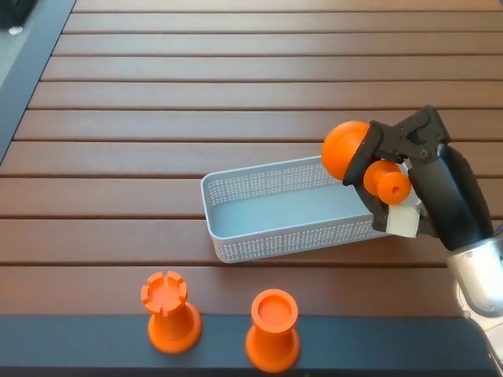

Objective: Using the right hand to place 3 different shape and weight chess pieces into a small container

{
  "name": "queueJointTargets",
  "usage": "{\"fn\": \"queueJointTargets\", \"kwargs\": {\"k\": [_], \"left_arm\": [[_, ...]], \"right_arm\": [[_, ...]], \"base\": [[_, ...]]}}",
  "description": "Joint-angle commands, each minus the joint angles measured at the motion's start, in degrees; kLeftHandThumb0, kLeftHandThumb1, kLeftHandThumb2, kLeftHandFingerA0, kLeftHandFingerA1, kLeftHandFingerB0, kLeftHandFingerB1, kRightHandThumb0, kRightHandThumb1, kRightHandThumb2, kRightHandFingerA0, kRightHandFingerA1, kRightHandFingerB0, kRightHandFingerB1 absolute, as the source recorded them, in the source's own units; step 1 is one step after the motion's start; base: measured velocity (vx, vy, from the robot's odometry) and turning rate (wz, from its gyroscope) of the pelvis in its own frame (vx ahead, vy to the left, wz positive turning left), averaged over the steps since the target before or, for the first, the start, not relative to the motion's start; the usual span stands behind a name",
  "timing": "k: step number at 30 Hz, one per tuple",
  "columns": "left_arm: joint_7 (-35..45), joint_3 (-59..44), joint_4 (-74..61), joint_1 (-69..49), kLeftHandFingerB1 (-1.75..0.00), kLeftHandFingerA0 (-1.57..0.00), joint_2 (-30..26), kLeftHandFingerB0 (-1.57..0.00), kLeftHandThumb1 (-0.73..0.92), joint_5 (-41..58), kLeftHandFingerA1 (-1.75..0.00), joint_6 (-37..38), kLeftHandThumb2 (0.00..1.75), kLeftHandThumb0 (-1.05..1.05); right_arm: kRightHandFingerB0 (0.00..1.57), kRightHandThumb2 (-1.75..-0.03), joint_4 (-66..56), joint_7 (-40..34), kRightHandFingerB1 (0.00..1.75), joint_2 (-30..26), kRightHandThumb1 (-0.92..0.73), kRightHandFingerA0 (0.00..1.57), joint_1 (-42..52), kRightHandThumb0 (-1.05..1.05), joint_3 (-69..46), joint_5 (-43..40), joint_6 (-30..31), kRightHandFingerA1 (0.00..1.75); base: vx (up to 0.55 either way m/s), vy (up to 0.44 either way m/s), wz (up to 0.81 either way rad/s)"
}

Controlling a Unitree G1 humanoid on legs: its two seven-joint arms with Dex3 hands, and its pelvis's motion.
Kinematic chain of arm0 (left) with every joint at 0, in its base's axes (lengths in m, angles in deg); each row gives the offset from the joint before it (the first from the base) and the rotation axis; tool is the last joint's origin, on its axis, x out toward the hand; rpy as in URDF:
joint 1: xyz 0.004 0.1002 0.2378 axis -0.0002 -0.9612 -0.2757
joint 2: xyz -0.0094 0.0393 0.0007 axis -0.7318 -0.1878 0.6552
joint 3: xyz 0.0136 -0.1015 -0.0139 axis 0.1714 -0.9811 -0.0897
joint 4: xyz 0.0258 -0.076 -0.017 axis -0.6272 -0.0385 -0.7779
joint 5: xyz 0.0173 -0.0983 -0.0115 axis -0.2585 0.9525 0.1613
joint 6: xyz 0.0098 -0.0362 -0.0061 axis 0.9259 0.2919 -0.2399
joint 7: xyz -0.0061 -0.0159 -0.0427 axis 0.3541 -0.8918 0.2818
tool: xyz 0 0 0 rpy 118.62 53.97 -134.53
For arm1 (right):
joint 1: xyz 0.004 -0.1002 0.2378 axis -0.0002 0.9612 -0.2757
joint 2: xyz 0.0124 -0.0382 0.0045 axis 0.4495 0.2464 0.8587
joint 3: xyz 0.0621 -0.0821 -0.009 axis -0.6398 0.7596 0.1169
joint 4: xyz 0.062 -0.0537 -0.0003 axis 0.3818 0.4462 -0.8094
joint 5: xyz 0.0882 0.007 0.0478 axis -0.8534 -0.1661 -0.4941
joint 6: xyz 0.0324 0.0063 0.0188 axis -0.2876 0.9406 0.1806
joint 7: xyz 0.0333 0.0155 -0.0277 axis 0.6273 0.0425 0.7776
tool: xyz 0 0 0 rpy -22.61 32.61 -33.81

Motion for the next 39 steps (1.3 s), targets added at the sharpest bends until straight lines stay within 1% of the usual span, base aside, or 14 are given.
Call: {"fn": "queueJointTargets", "kwargs": {"k": [1,3,4,18,19,22,23,28,29,34,35,36,37,39], "left_arm": [[1.0,-1.1,1.8,0.6,-1.15,-1.53,-1.5,-1.41,0.13,1.2,-1.16,-0.4,1.68,-0.25],[1.1,-1.2,2.0,0.7,-1.15,-1.53,-1.5,-1.41,0.13,1.2,-1.16,-0.4,1.68,-0.25],[0.9,-1.3,1.7,0.7,-1.17,-1.52,-1.3,-1.40,0.12,1.3,-1.19,-0.9,1.66,-0.25],[1.0,-1.7,2.2,1.4,-1.16,-1.54,-1.8,-1.42,0.14,1.1,-1.19,-1.6,1.65,-0.24],[1.4,-1.9,2.3,1.5,-1.15,-1.53,-1.7,-1.43,0.12,1.4,-1.20,-1.4,1.60,-0.26],[2.0,-2.2,2.4,1.8,-1.15,-1.53,-1.4,-1.43,0.12,1.9,-1.20,-1.1,1.60,-0.26],[1.6,-2.0,2.5,1.7,-1.16,-1.52,-1.6,-1.40,0.07,1.3,-1.18,-0.9,1.72,-0.20],[1.5,-2.0,2.7,1.8,-1.16,-1.52,-1.8,-1.40,0.07,1.1,-1.18,-0.8,1.72,-0.20],[1.3,-1.7,1.6,0.9,-1.17,-1.53,-1.7,-1.41,0.13,0.9,-1.19,-1.6,1.69,-0.26],[1.3,-1.6,-0.5,-0.8,-1.17,-1.52,-0.9,-1.42,0.13,1.2,-1.24,-2.5,1.70,-0.22],[0.9,-1.2,-1.2,-1.3,-1.30,-1.43,-0.7,-1.43,0.39,0.8,-1.30,-2.6,1.19,-0.06],[0.6,-1.1,-1.4,-1.5,-1.30,-1.43,-0.8,-1.43,0.39,0.5,-1.30,-2.6,1.19,-0.06],[1.0,-1.1,-1.3,-1.6,-1.18,-1.54,-0.8,-1.44,0.13,0.7,-1.24,-2.6,1.74,-0.23],[1.8,-1.3,-0.8,-1.7,-1.14,-1.55,-1.0,-1.46,0.10,1.2,-1.18,-2.5,1.75,-0.28]], "right_arm": [[0.79,-1.12,0.3,8.3,1.36,-4.5,-0.60,0.90,-1.5,-0.11,0.6,2.9,10.4,1.63],[0.79,-1.12,0.0,8.9,1.36,-4.9,-0.60,0.90,-1.6,-0.11,0.9,2.8,11.2,1.63],[0.86,-1.06,0.1,11.0,1.21,-5.7,-0.58,0.93,-2.3,-0.14,1.4,2.7,12.8,1.54],[0.89,-1.02,3.6,21.1,1.02,-8.9,-0.62,0.93,-6.6,-0.17,5.3,2.2,18.4,1.45],[0.86,-0.90,4.1,21.6,0.90,-8.6,-0.69,0.85,-7.0,-0.20,5.6,2.1,18.8,1.57],[0.86,-0.90,4.7,22.3,0.90,-8.0,-0.69,0.85,-7.7,-0.20,6.1,1.9,19.3,1.57],[0.71,-0.67,5.2,22.5,0.64,-7.5,-0.83,0.81,-7.9,-0.20,6.2,1.3,18.5,1.69],[0.71,-0.67,5.5,22.9,0.64,-7.3,-0.83,0.81,-8.1,-0.20,6.0,1.1,18.2,1.69],[0.34,-0.64,6.6,22.6,0.35,-5.7,-0.83,0.66,-8.9,-0.47,4.5,-1.4,17.5,0.90],[0.28,-0.64,7.5,20.7,0.35,-3.7,-0.82,0.37,-10.6,-0.56,2.0,-1.9,20.2,0.81],[0.23,-0.64,6.9,20.7,0.33,-3.8,-0.82,0.22,-11.0,-0.61,1.8,-0.8,22.1,0.57],[0.23,-0.64,6.6,20.8,0.33,-3.9,-0.82,0.22,-11.2,-0.61,1.7,-0.5,23.0,0.57],[0.18,-0.65,6.5,20.5,0.29,-3.9,-0.82,0.12,-11.6,-0.65,1.4,-0.2,23.6,0.47],[0.14,-0.63,6.6,19.1,0.29,-3.7,-0.75,0.03,-12.3,-0.70,0.3,-0.3,24.3,0.45]], "base": [[0.00,0.000,0.00],[0.00,0.000,0.00],[0.00,0.000,0.00],[0.00,0.000,0.00],[0.00,0.000,0.00],[0.00,0.000,0.00],[0.00,0.000,0.00],[0.00,0.000,0.00],[0.00,0.000,0.00],[0.00,0.000,0.00],[0.00,0.000,0.00],[0.00,0.000,0.00],[0.00,0.000,0.00],[0.00,0.000,0.00]]}}
